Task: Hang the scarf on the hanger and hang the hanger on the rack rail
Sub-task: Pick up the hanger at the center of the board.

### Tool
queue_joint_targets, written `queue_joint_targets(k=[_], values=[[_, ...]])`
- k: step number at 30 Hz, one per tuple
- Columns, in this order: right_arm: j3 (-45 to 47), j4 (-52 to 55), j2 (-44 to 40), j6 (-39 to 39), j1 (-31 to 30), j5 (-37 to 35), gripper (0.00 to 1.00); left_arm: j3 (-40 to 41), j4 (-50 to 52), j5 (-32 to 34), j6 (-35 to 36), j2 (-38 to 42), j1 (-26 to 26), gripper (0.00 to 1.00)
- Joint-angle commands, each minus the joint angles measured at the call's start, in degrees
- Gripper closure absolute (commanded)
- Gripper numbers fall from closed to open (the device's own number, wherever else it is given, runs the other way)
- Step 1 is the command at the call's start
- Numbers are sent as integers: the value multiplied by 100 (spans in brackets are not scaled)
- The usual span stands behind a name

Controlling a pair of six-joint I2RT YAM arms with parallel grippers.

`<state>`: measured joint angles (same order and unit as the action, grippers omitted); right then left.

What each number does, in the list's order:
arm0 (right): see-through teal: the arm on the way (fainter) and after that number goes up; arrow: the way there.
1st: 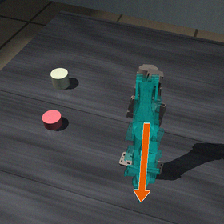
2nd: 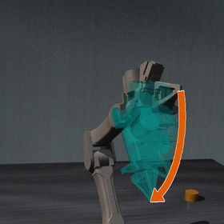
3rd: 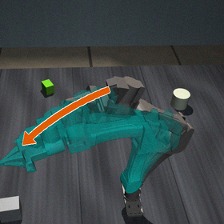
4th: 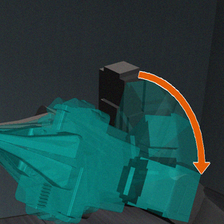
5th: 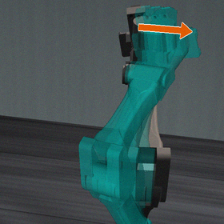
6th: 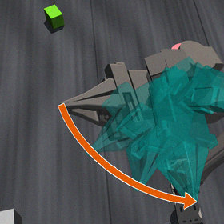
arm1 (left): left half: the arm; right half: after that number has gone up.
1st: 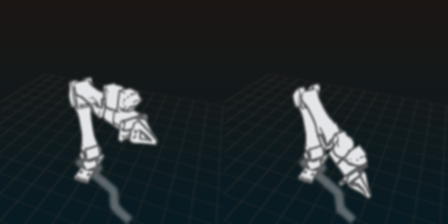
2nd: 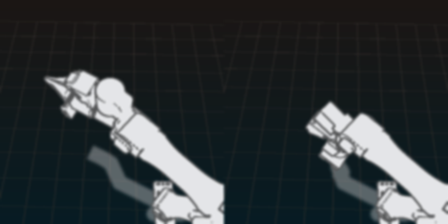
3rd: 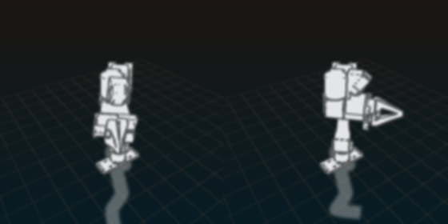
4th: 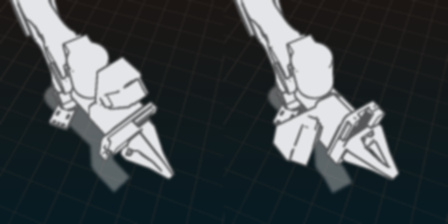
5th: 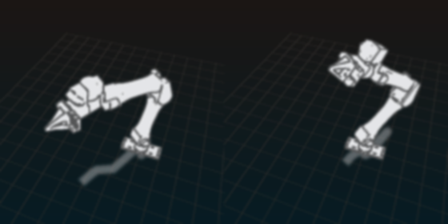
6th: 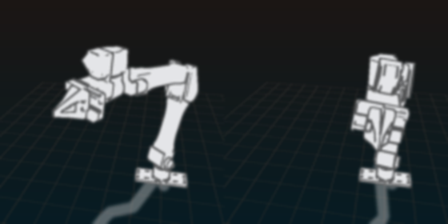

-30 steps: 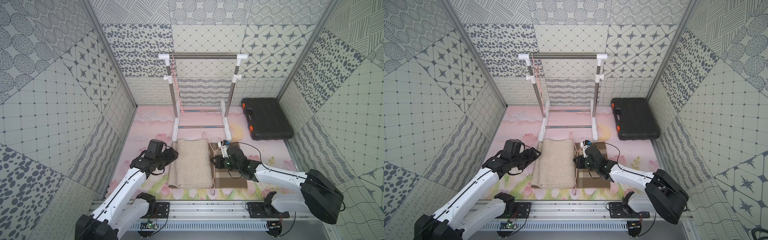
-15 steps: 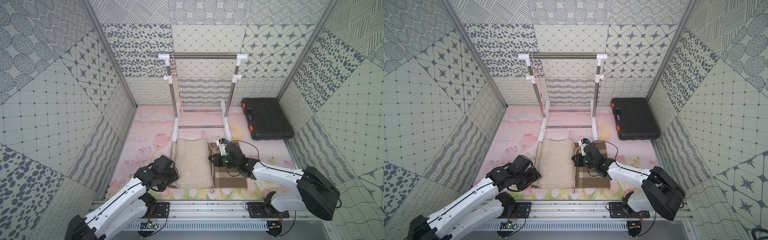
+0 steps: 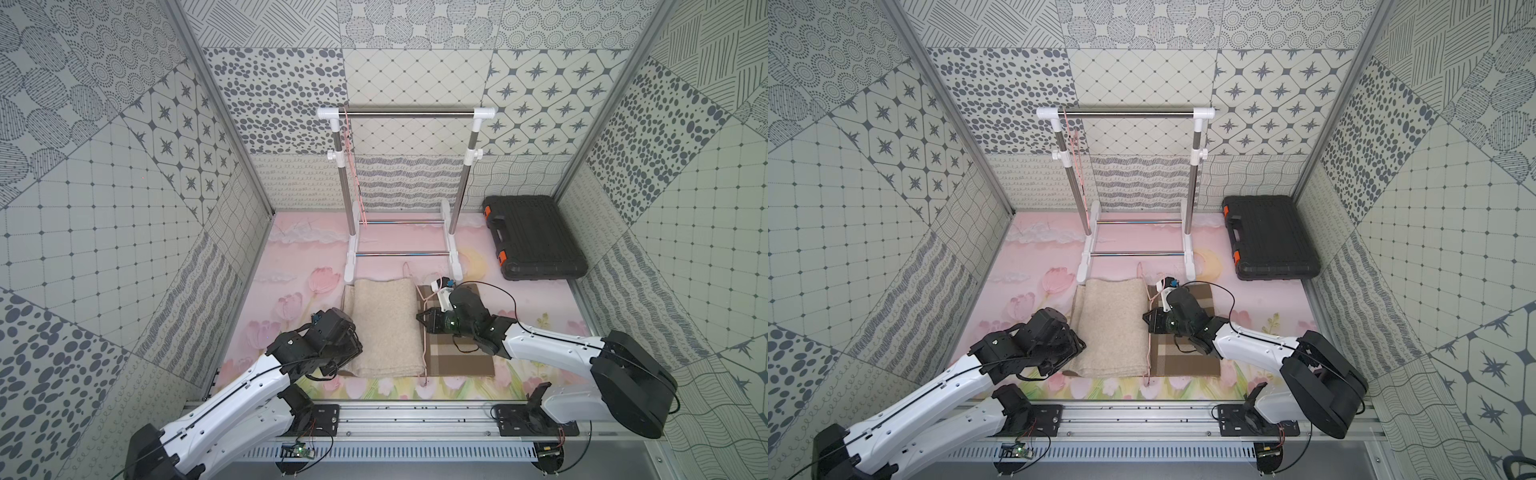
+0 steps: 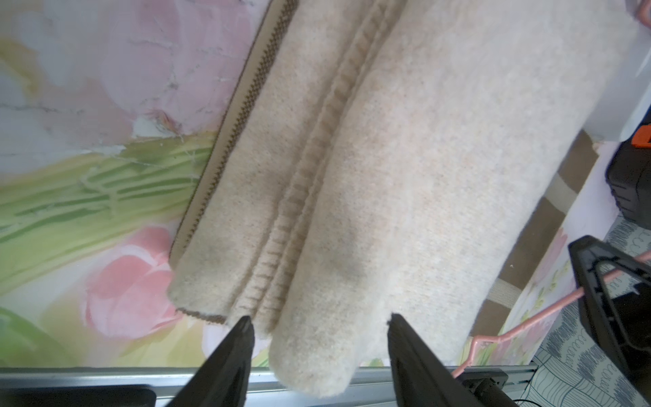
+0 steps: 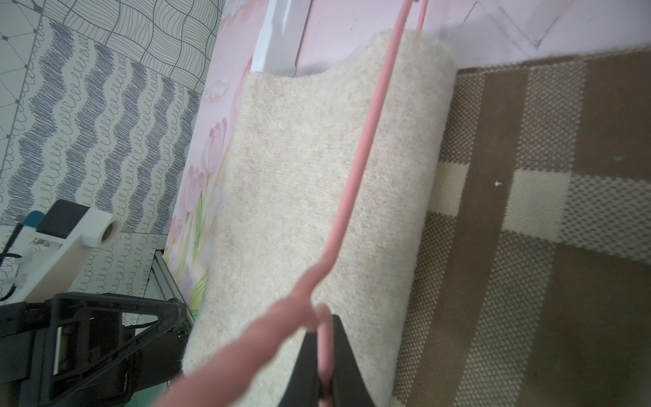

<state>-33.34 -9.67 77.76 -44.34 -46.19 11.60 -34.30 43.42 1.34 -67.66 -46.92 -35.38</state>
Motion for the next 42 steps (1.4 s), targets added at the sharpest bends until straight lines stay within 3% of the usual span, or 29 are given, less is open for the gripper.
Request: queue_joint_targets(k=[1,7,11,15,16,18,21,26,35,42], values=[[-6,361,213,83,-11,82,100,2,-144,-2,-130,-241,-59,38],[-6,413,152,96,-4,41,100,118,-1287,-228,12,-1210,-295,50],[15,401,158,89,-10,59,100,292,-1738,-198,4,-1294,-407,63],[13,386,172,91,-9,41,100,544,-1736,-323,-16,-1490,-409,67],[12,387,176,92,-11,51,100,600,-1696,-310,-60,-1420,-409,73],[3,381,170,84,-4,54,100,634,-1483,-142,-113,-1178,-404,100],[4,423,123,55,-6,22,100,305,-748,226,86,-748,-341,100],[3,541,94,57,-15,-97,100,-528,539,438,606,-422,185,100],[310,467,56,-30,36,-544,100,-599,1323,495,1046,65,1119,100],[654,622,-457,-266,21,-560,100,168,214,-52,916,-499,1184,100]])
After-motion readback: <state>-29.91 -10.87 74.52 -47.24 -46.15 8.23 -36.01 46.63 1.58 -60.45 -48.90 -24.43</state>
